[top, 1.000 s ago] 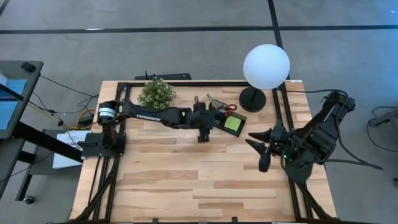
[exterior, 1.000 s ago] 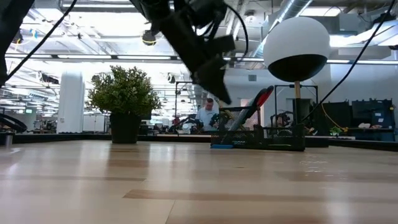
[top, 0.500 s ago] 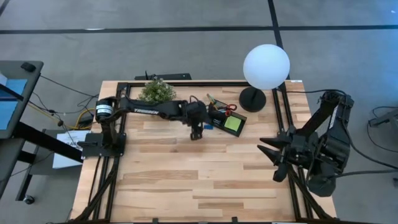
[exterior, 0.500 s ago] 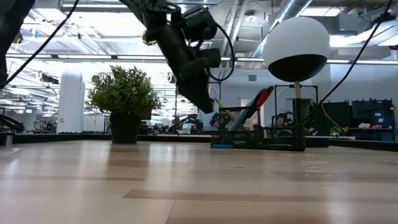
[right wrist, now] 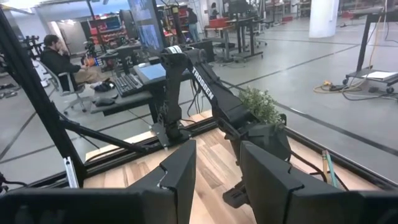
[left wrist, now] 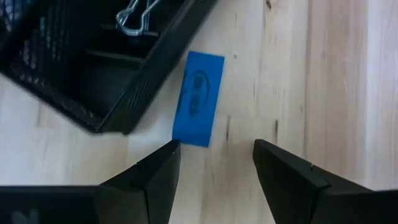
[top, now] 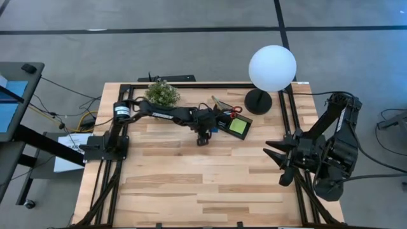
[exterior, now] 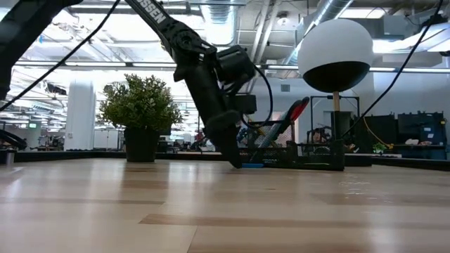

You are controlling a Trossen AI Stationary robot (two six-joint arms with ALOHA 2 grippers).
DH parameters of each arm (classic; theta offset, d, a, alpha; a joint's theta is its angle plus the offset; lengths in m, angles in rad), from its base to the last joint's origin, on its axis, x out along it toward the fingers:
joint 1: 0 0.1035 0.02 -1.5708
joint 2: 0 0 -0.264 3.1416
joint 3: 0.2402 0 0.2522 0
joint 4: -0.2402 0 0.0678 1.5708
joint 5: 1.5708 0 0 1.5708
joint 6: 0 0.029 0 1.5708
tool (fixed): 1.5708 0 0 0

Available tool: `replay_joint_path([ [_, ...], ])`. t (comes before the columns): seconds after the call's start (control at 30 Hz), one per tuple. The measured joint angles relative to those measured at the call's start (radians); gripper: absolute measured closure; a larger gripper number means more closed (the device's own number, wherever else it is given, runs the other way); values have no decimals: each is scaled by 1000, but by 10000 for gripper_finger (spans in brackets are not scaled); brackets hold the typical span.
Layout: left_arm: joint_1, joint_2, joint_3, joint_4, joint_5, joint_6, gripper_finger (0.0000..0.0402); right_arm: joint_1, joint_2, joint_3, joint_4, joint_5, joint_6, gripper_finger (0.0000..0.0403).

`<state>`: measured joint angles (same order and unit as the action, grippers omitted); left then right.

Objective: Pick and place office supplies into organizer
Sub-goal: Put the blue eraser into the black desk organizer

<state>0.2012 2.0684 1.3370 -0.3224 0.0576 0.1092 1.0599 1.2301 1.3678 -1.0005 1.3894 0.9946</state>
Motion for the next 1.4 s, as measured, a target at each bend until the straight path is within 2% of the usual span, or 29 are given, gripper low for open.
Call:
replay_joint_path([
  [0.4,20,13,0,90,8,5,201,0,0,0,-10,0,0,284],
  [0.5,17,13,0,87,88,-13,201,0,0,0,-10,-1,0,284],
  [0.8,-94,13,0,71,140,-37,201,0,0,0,-12,-3,-1,284],
  [0.87,-131,13,0,71,126,-43,201,0,0,0,-12,-3,0,284],
  [1.0,-172,13,0,103,2,-80,200,0,0,0,-11,-4,0,284],
  [1.27,-55,13,0,225,-10,-182,203,0,0,0,-8,-4,0,284],
  [1.4,20,13,0,205,77,-181,222,0,0,0,-8,-15,0,284],
])
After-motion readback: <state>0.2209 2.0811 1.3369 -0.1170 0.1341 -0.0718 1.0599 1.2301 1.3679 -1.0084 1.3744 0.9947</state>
